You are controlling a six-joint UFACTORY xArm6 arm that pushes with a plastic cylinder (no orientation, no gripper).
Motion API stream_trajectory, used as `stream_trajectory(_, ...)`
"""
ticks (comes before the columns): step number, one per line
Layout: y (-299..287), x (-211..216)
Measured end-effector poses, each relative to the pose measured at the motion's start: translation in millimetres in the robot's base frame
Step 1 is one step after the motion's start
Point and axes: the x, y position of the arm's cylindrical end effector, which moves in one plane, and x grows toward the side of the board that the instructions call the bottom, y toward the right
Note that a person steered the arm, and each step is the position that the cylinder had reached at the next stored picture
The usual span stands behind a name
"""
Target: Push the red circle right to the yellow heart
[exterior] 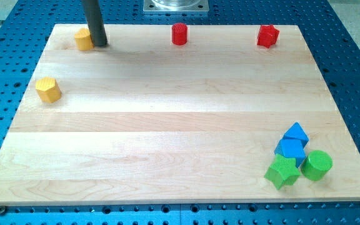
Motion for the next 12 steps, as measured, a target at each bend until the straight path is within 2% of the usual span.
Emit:
stream_trajectory(1, -7, -5)
stream_trajectory(3, 147, 57)
stream_trajectory(4, 232, 59)
stream_trajectory(5, 259, 15)
stream_trajectory(7, 180, 4)
stream_trajectory(8, 180, 4)
stream_trajectory(9, 202, -16)
stream_trajectory(10, 182, -32)
stream_trajectory(12, 29, -18)
